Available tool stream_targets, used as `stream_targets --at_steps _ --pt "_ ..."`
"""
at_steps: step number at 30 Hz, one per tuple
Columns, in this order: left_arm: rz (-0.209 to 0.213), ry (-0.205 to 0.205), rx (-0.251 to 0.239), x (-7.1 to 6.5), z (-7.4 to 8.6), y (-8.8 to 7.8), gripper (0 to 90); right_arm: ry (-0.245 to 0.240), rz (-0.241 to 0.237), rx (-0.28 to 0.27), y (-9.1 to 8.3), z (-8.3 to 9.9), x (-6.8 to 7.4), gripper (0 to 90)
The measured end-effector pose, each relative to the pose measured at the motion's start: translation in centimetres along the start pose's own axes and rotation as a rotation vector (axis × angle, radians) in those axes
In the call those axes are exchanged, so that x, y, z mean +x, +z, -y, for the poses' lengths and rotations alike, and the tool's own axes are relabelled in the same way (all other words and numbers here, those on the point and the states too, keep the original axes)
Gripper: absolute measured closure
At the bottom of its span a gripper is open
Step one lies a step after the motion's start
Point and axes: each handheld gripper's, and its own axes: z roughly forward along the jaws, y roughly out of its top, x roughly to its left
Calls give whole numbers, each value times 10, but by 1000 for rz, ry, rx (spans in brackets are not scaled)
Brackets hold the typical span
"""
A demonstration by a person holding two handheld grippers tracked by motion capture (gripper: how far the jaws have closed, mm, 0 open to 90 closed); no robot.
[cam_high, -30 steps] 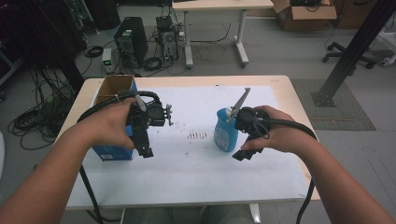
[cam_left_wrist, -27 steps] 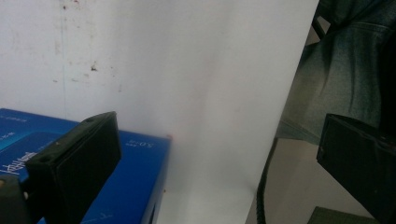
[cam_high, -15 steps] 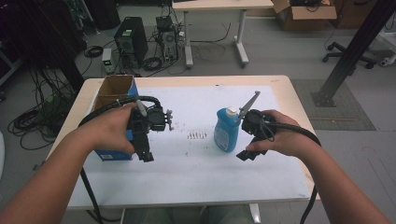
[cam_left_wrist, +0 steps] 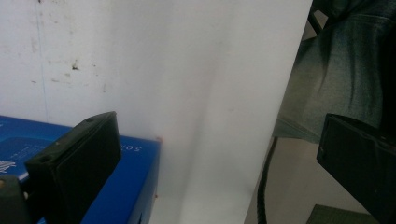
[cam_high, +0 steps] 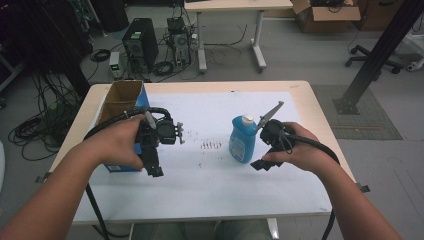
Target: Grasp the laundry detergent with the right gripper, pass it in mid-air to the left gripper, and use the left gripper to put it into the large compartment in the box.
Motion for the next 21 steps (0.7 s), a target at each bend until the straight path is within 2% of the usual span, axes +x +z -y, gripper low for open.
stream_targets --at_steps 7,9,15,21 --pt "1 -3 2 0 2 3 4 62 6 -73 12 5 -6 43" --pt "2 -2 1 0 2 3 4 67 7 -80 13 5 -6 43" --pt "1 -3 -3 0 3 3 4 127 28 -126 23 11 -11 39" --pt "-4 -5 -1 0 4 2 4 145 37 -153 30 14 -13 40"
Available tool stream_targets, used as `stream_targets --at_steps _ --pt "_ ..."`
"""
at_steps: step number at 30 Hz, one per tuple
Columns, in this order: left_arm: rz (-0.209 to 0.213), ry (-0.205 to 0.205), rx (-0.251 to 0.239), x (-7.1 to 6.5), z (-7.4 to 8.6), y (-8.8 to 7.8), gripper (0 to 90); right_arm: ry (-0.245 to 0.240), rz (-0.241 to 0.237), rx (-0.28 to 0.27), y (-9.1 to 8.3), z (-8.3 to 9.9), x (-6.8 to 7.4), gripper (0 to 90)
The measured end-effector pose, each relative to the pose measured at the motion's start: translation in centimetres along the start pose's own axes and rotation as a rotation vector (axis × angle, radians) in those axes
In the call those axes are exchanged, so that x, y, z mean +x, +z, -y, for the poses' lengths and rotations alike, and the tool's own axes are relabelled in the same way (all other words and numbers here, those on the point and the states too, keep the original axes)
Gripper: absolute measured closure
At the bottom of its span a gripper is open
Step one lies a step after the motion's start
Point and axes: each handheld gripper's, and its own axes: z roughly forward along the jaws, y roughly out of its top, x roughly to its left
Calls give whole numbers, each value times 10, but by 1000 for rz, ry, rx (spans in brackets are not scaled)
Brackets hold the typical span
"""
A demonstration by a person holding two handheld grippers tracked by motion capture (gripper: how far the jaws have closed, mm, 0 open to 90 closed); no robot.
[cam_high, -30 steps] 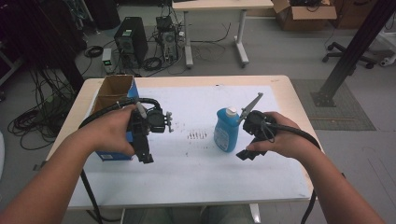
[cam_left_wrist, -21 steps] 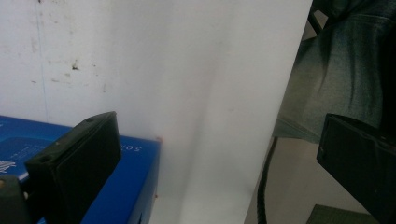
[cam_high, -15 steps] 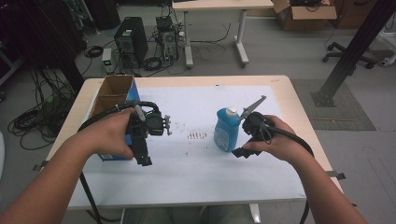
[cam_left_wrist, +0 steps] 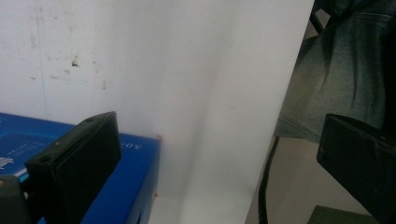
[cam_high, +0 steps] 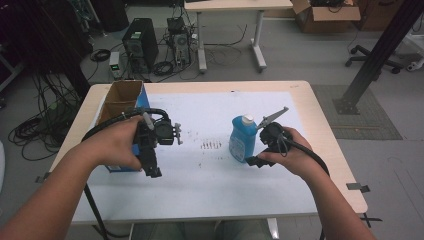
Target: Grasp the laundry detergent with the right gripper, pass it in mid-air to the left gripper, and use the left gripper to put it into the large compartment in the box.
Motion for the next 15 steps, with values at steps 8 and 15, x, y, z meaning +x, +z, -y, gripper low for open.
stream_targets --at_steps 8,15 --pt "0 -2 5 -2 -2 1 4 18 3 -13 10 5 -6 40" --pt "-2 -4 13 -3 -2 1 4 46 10 -45 19 8 -12 41"
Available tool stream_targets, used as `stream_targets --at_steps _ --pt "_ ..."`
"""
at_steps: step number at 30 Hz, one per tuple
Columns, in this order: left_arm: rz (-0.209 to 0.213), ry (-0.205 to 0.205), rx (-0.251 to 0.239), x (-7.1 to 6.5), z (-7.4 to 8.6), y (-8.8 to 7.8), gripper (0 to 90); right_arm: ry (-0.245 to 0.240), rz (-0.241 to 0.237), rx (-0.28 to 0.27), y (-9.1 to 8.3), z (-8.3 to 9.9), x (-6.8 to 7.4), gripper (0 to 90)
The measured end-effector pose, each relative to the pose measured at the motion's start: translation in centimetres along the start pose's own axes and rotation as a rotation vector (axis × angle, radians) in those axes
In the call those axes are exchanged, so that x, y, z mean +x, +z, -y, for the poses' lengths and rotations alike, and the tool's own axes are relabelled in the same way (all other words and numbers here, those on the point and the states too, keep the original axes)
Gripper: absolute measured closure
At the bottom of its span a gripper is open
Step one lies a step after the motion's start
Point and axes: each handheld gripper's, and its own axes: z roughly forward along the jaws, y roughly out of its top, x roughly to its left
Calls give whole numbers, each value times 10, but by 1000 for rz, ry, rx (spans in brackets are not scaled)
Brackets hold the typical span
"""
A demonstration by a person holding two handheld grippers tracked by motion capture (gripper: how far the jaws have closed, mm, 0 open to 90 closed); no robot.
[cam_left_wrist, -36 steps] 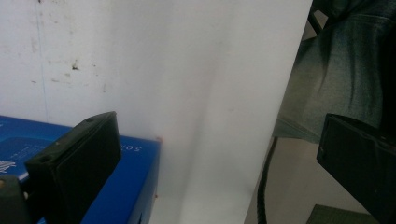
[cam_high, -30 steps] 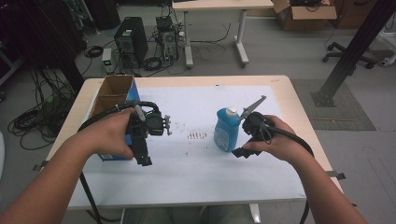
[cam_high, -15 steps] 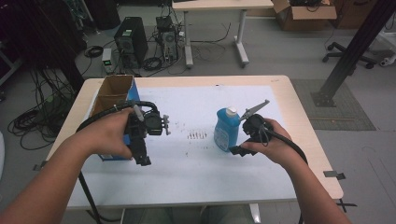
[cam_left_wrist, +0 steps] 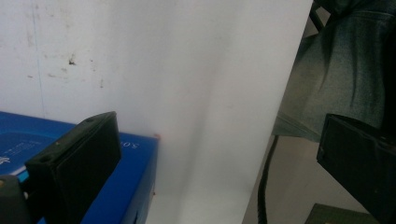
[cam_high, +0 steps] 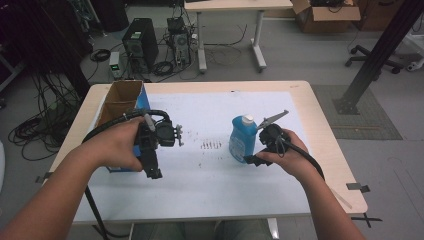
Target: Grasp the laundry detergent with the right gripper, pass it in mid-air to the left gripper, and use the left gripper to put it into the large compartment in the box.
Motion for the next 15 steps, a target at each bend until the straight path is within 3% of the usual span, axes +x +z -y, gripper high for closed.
stream_targets --at_steps 15 --pt "7 1 0 -1 3 4 4 28 37 -63 19 3 -2 32"
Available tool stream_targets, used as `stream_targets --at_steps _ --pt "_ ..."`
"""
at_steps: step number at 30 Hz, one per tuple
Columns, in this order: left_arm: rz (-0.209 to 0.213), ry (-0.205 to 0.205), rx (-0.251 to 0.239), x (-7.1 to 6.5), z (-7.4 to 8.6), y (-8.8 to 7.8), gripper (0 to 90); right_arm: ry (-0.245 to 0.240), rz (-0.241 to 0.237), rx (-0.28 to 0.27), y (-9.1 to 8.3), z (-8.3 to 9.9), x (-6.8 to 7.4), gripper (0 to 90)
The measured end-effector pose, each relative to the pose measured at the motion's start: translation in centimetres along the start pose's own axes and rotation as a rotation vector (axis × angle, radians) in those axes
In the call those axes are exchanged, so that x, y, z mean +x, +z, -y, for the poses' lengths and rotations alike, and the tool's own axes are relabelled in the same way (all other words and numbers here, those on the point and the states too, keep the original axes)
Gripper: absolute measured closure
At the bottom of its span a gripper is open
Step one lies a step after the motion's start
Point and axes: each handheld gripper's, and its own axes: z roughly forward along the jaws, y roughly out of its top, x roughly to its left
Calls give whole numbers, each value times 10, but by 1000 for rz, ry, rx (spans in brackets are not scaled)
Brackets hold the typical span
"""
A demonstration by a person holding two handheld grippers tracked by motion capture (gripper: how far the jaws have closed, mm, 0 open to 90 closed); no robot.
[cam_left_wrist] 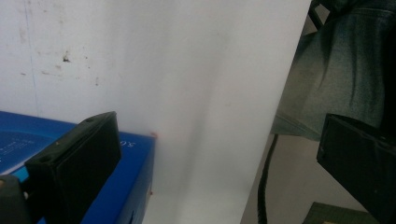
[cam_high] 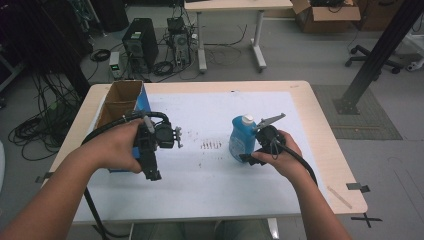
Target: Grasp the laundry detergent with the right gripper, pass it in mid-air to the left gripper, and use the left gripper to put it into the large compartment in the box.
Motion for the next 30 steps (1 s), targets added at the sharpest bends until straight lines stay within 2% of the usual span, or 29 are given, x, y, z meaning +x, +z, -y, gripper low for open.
stream_targets --at_steps 5,15,23,30 --pt "-5 1 -1 0 1 1 4 -1 18 -19 4 1 1 31" --pt "-9 3 0 -3 -1 -2 4 -3 23 -47 7 2 4 29" --pt "-10 12 -5 -8 -3 -2 4 34 26 -114 10 5 3 27" --pt "-11 10 -9 -10 -2 -4 4 41 26 -156 16 6 5 26"
